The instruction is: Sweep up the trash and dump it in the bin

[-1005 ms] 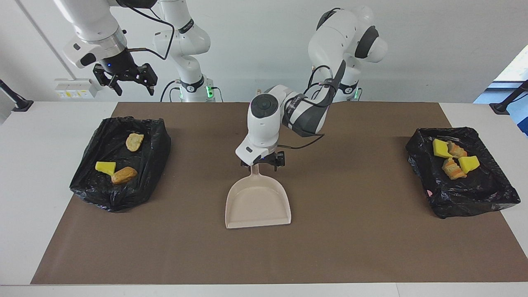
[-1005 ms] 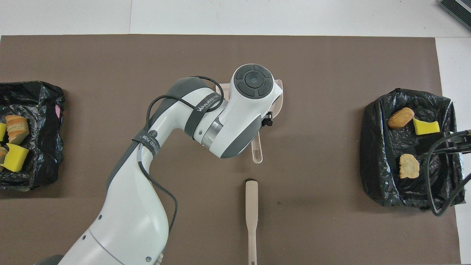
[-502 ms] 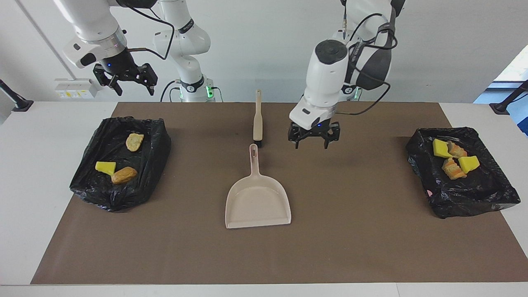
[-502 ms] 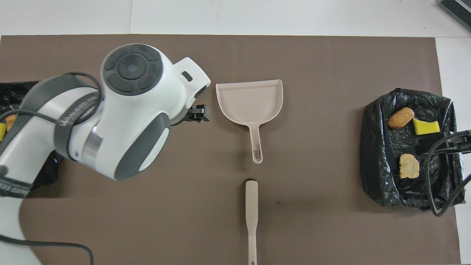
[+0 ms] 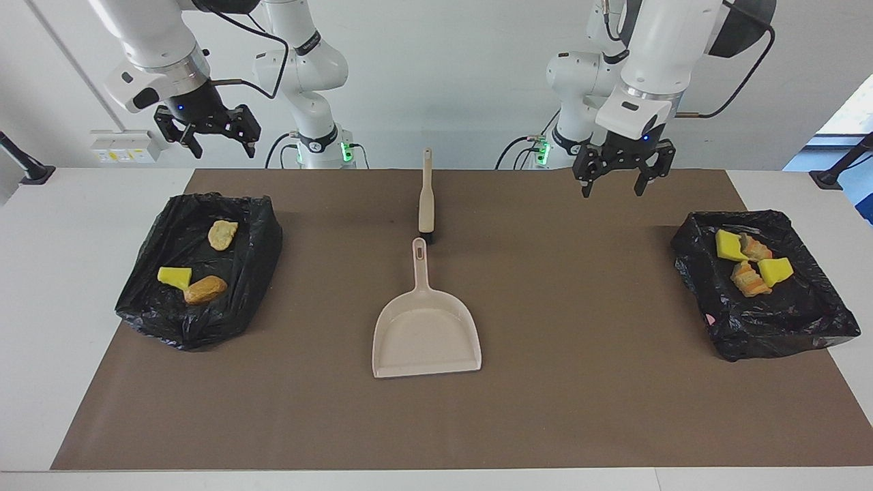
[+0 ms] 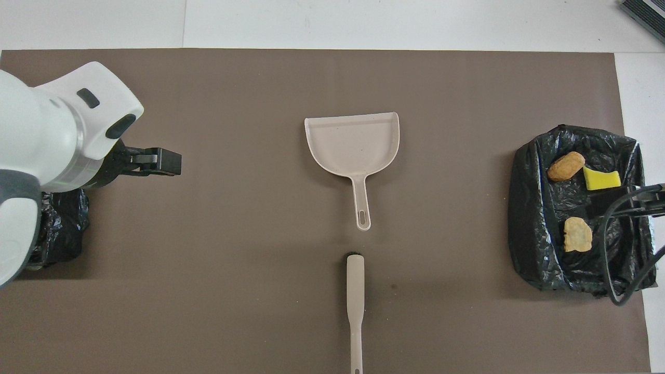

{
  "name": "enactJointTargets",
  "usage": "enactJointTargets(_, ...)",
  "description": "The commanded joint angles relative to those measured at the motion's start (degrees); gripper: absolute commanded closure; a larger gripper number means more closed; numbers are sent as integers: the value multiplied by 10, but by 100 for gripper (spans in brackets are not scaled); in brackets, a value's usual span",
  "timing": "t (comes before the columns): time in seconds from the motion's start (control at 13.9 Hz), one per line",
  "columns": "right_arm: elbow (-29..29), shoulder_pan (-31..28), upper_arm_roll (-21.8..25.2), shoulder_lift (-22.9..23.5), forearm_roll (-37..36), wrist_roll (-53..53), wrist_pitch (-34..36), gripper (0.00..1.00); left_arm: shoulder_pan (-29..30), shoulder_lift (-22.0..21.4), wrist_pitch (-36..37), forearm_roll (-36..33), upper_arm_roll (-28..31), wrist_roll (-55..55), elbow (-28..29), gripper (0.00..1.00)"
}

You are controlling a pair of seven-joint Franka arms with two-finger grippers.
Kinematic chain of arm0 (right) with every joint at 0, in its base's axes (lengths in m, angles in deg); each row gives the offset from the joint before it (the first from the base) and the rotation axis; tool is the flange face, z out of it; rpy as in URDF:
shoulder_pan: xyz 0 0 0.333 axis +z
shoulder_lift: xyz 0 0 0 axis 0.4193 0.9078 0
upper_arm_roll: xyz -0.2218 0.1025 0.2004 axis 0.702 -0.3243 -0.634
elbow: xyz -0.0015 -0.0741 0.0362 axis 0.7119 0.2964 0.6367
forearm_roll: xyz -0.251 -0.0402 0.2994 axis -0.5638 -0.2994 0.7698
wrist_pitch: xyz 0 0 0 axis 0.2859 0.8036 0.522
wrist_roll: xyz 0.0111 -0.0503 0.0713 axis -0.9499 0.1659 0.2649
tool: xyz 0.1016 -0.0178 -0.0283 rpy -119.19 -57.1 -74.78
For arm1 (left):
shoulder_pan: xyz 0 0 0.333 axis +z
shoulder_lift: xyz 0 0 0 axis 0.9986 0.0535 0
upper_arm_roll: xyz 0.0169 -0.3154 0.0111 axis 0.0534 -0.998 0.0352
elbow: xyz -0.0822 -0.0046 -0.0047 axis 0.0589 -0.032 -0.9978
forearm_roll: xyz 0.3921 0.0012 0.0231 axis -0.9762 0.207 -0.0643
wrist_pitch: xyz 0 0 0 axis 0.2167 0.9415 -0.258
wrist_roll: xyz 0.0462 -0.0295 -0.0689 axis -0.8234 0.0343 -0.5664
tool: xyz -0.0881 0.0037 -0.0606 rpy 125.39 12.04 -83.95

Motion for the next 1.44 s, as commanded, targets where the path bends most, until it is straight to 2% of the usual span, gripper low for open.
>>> enactJointTargets(0.0,2,-6,-3,-4,9,12,-6,0,17,-8,40,8,-3,49,-20,0)
enactJointTargets(0.43,2,-6,-3,-4,9,12,-6,0,61,12,124,14,-2,134,-99,0)
enactJointTargets(0.79,2,-6,-3,-4,9,12,-6,0,54,59,198,31,18,137,-181,0)
enactJointTargets(1.15,2,-6,-3,-4,9,12,-6,0,52,46,196,40,46,177,-171,0)
enactJointTargets(1.36,2,-6,-3,-4,9,12,-6,0,52,-5,183,39,50,175,-96,0)
